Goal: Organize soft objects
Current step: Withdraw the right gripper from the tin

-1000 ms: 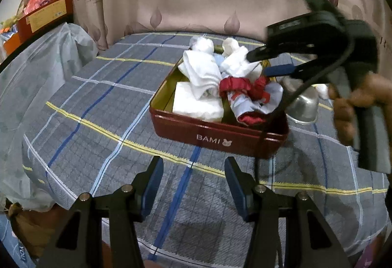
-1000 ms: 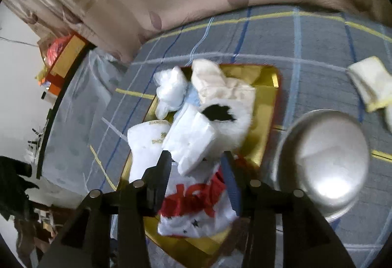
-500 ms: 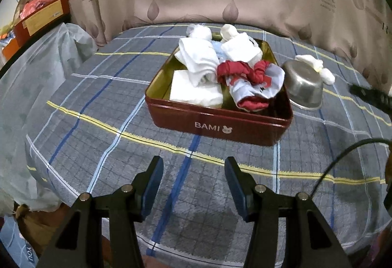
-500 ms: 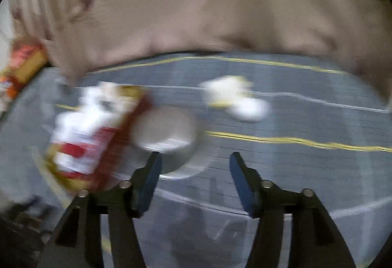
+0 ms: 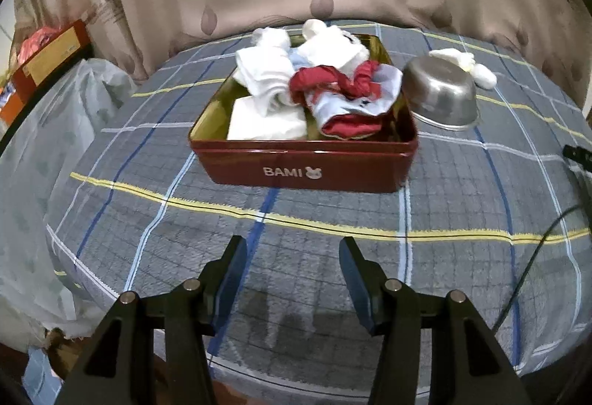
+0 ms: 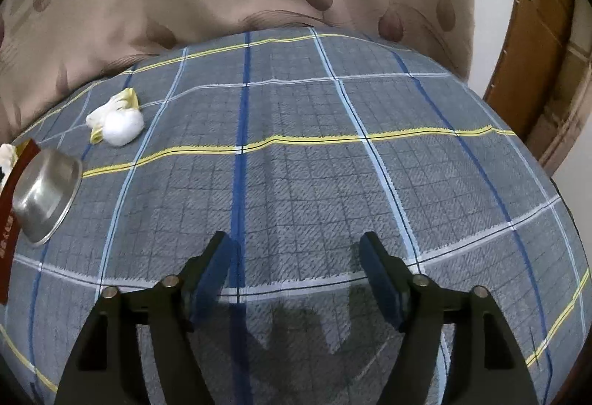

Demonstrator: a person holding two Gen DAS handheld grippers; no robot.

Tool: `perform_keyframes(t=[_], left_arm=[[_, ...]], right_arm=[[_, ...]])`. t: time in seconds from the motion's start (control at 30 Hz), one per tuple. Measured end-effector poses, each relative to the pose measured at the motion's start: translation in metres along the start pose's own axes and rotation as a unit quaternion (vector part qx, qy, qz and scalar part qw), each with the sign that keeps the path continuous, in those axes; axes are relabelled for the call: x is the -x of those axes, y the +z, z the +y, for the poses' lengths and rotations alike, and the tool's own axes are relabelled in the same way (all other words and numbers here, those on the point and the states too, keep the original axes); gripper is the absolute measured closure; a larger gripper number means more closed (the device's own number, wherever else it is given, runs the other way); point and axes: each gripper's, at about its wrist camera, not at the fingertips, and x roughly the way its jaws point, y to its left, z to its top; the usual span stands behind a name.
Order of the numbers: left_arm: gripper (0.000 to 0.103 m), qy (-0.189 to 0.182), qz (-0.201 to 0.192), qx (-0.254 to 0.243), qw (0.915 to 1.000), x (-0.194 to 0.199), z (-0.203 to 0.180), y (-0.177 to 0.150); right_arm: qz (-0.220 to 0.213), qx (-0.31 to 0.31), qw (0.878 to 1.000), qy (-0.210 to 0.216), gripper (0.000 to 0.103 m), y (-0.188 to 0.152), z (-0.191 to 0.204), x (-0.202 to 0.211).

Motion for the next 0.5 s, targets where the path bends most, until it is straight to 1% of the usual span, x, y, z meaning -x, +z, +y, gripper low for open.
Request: perform_keyframes(t=[0.1,0.13,0.27,0.33,0.5], left_arm=[[0.05,-0.004,-0.001,-0.012,0.9999,0.003,-0.009,-0.001],[0.05,-0.003,-0.001,-0.018,0.9998,0.003,-0.011,-0.001],[0.05,0.007,-0.001,-0.048,0.9988,0.005,-0.027,-0.003],[0.05,0.008,0.001,-0.059,0.9982,0.005,-0.034,-0.003],[0.05,0.007,0.003,-0.092,0.9958,0.009,-0.056,0.0]], right_arm=[[0.017,0.006,1.0,-0.01,0.016,-0.002,0.001,-0.007],[0.014,0.006,1.0,-0.01,0.014,0.0,0.002,-0.007],[0.016,-0.004,1.0,0.007,0.012,-0.001,-0.004,-0.009],[0.018,-0.002,1.0,0.009,0.009,0.0,-0.003,-0.011],[0.022,0.005,1.0,0.011,0.006,-0.002,0.001,-0.01]])
